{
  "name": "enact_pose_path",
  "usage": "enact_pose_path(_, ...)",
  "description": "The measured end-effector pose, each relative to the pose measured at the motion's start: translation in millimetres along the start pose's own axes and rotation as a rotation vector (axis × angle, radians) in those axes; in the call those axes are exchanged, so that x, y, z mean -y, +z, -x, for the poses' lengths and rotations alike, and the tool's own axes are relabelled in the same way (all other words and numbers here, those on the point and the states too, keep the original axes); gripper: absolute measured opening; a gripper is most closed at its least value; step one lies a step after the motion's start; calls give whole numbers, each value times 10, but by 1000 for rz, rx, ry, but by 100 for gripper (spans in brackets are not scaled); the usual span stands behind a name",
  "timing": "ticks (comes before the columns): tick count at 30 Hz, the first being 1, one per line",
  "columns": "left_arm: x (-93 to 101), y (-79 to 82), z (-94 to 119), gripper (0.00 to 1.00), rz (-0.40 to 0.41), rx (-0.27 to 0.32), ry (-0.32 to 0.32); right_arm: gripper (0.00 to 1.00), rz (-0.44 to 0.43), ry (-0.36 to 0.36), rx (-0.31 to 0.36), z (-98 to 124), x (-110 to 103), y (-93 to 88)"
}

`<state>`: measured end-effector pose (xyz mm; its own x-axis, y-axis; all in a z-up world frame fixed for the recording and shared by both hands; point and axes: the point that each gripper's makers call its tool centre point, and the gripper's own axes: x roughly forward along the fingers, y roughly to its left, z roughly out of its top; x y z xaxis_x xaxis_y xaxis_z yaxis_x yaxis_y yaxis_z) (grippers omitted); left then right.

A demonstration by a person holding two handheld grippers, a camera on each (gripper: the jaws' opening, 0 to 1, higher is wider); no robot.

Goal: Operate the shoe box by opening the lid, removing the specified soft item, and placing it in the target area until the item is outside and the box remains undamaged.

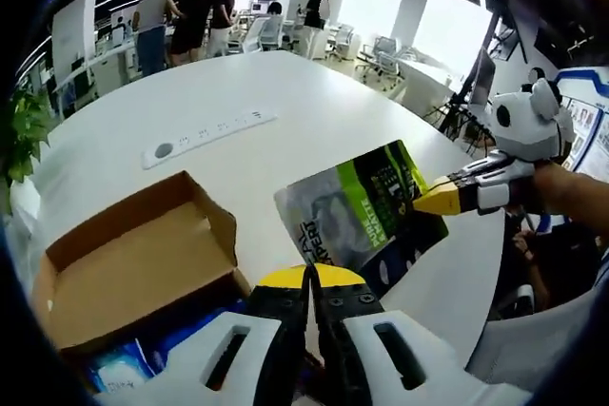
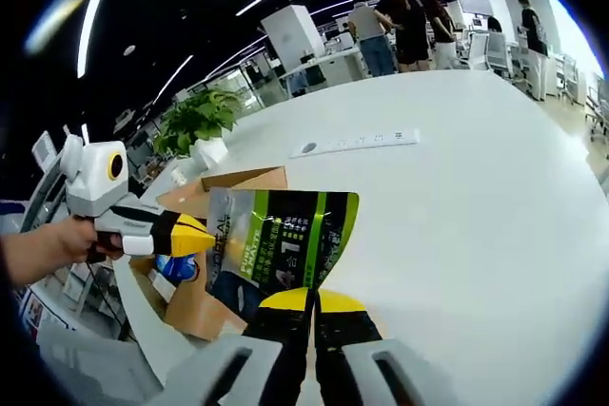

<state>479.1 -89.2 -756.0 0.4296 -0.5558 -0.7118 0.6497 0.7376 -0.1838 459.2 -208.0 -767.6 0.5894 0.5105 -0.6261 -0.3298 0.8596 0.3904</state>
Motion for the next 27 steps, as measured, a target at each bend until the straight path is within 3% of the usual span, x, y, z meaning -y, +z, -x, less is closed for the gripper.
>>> enact_pose_path(14,-10,-104,-233,0,-269,-106,49,0,-1,-18,-46,-210,193,-74)
enact_pose_path(27,-15,-149,-471,0,-381,-173,75,0,-9,-36,-64,-329,370,-204)
